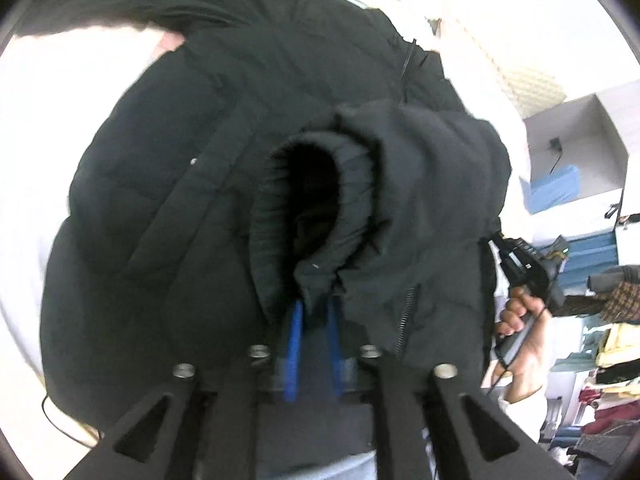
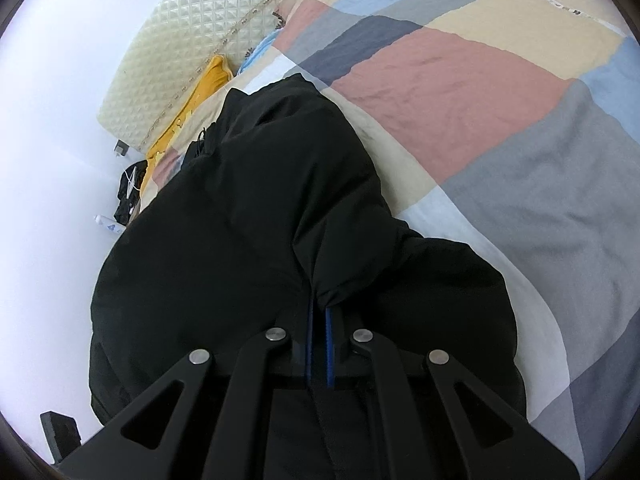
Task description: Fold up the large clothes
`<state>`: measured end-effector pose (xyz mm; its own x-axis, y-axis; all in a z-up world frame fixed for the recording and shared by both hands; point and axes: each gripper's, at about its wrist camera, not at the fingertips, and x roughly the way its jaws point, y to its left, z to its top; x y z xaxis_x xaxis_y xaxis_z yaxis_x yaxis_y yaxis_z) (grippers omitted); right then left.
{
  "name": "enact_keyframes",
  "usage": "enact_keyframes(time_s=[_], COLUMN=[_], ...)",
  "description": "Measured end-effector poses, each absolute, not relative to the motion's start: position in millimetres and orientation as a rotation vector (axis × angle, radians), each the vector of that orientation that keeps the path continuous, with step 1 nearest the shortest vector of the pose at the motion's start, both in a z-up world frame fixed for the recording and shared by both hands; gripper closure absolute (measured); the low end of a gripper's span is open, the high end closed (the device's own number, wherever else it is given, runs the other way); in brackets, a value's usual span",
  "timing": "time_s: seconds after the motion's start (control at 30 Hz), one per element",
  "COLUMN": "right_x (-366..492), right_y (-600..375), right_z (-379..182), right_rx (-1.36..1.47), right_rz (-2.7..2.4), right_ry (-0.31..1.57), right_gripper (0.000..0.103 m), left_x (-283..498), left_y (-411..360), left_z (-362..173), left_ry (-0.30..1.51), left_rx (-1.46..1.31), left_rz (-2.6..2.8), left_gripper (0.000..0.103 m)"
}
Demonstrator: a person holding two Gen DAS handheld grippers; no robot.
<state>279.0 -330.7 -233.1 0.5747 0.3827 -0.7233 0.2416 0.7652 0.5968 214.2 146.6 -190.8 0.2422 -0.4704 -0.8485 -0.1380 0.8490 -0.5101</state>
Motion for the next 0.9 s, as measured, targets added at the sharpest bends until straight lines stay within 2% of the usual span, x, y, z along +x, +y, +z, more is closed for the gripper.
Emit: enact_keyframes(time_s=[0.07, 0.13, 0.17, 0.33, 0.53, 0.63, 0.73, 0.8, 0.83, 0.87, 0.9], right_x=[278.1, 278.5, 278.6, 278.9, 277.5, 277.7, 277.3, 276.7, 276.5, 276.4, 276.4], right_y=[-330.4, -329.7, -330.2, -330.4, -329.0, -328.7, -328.6, -330.0, -330.4, -331.4, -331.8], right_z=[-232.2, -232.5, -233.1, -233.6, -233.8, -233.8, -234.1, -233.9, -233.9, -234.2, -234.2], right_rx=[0.728, 0.734, 0.737, 0.744, 0.746, 0.739, 0.739, 0.752, 0.758, 0.766, 0.770], right_rz=[0.090, 0.090, 0.091, 0.091, 0.091, 0.089, 0.090, 0.094, 0.097, 0.099, 0.099], right_ry=[0.975, 0.974, 0.973, 0.970, 0.970, 0.970, 0.968, 0.959, 0.956, 0.953, 0.950], right_gripper=[0.099, 0.099, 0.099, 0.099, 0.099, 0.099, 0.099, 0.099, 0.099, 0.099, 0.099], left_x=[209.1, 205.3, 205.6, 221.1, 246.1, 250.3, 257.7, 265.2, 270.2, 275.0, 280.8], left_y=[153.9, 166.9, 174.0, 186.5, 175.2, 179.2, 175.0, 167.4, 162.3, 157.3, 151.6], left_z=[-178.6, -170.9, -166.6, -175.0, -212.5, -239.4, -248.5, -245.2, -242.0, -237.8, -229.4], left_ry=[1.279, 1.223, 1.185, 1.122, 1.137, 1.103, 1.088, 1.095, 1.101, 1.114, 1.132], left_rx=[-0.598, -0.665, -0.720, -0.934, -1.149, -1.369, -1.388, -1.337, -1.313, -1.280, -1.218], left_rz=[-0.236, -0.237, -0.250, -0.281, -0.281, -0.230, -0.213, -0.240, -0.267, -0.286, -0.298], left_gripper=[0.044, 0.027, 0.027, 0.027, 0.027, 0.027, 0.028, 0.042, 0.059, 0.069, 0.074])
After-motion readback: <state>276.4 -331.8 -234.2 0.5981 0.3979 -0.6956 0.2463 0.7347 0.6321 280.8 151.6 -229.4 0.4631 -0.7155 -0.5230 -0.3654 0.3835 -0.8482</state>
